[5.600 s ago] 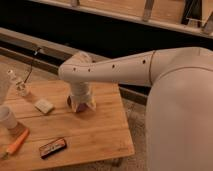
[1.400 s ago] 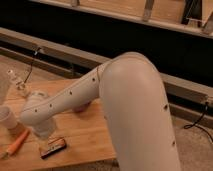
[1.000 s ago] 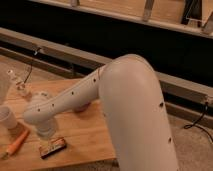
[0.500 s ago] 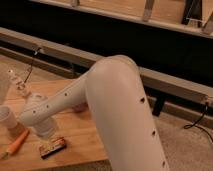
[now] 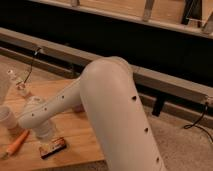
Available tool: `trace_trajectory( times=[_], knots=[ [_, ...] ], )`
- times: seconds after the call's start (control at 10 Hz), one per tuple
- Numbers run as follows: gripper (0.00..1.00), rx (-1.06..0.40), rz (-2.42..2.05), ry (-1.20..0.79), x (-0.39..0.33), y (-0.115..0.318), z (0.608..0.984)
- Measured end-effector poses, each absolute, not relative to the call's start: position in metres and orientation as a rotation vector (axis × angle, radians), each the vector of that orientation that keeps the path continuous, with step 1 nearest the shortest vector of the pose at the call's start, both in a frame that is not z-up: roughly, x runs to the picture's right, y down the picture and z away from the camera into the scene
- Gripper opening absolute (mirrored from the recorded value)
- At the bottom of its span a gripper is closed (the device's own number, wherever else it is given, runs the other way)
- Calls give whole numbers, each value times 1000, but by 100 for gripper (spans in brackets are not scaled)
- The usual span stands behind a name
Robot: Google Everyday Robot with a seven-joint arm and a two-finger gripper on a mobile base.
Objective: Place the eraser on the white sponge
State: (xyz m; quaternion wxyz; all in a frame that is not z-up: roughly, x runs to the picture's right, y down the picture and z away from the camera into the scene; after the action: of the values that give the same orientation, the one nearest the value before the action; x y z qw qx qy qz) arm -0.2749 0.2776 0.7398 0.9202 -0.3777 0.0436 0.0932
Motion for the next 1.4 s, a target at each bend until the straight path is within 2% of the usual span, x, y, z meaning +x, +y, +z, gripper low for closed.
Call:
trace_trajectory(
  times=[1.4],
  knots=[
    [65,-806,94,84,-289,303,761]
  ],
)
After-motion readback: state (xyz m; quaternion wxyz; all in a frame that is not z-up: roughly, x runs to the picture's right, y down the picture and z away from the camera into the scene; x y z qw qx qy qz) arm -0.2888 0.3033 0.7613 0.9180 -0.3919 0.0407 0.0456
